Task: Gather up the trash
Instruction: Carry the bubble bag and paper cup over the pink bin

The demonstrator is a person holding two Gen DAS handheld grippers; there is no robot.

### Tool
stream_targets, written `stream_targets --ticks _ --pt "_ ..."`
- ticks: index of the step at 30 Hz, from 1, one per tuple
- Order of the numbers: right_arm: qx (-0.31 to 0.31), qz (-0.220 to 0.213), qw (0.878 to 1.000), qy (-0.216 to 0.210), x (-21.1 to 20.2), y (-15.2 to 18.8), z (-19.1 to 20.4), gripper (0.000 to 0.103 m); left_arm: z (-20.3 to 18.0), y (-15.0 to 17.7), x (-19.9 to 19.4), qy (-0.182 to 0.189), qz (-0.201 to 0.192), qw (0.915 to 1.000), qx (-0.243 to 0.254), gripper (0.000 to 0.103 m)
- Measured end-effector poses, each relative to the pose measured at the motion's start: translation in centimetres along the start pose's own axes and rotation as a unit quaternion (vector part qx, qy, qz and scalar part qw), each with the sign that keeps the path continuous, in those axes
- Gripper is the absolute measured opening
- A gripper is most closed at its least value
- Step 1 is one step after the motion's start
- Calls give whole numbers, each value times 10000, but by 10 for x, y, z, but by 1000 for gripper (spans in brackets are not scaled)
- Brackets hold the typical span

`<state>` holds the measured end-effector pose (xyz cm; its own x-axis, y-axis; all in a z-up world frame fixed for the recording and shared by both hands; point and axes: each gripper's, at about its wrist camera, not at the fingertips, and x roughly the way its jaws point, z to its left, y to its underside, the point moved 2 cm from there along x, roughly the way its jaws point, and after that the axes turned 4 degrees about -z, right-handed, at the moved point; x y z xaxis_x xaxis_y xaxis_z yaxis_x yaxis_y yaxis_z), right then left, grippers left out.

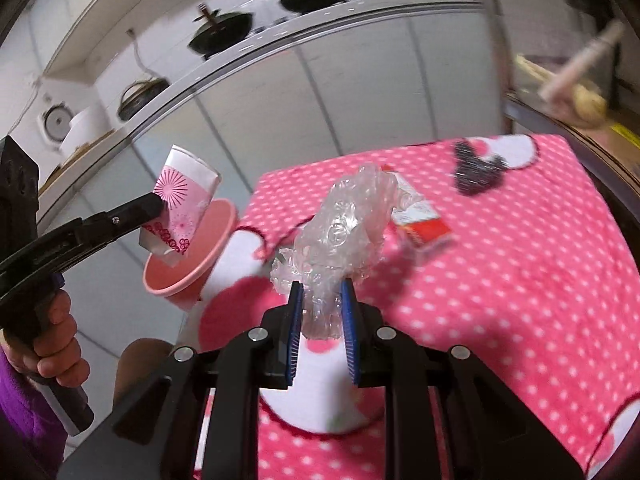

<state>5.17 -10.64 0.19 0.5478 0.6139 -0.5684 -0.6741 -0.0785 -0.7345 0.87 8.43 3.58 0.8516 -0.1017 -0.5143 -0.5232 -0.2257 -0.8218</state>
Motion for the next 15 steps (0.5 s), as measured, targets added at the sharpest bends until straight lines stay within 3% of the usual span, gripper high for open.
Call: stream_targets --ticks 15 --pt "-835 170 9953 -459 47 -24 95 19 88 2 -39 -911 -434 9935 -534 9"
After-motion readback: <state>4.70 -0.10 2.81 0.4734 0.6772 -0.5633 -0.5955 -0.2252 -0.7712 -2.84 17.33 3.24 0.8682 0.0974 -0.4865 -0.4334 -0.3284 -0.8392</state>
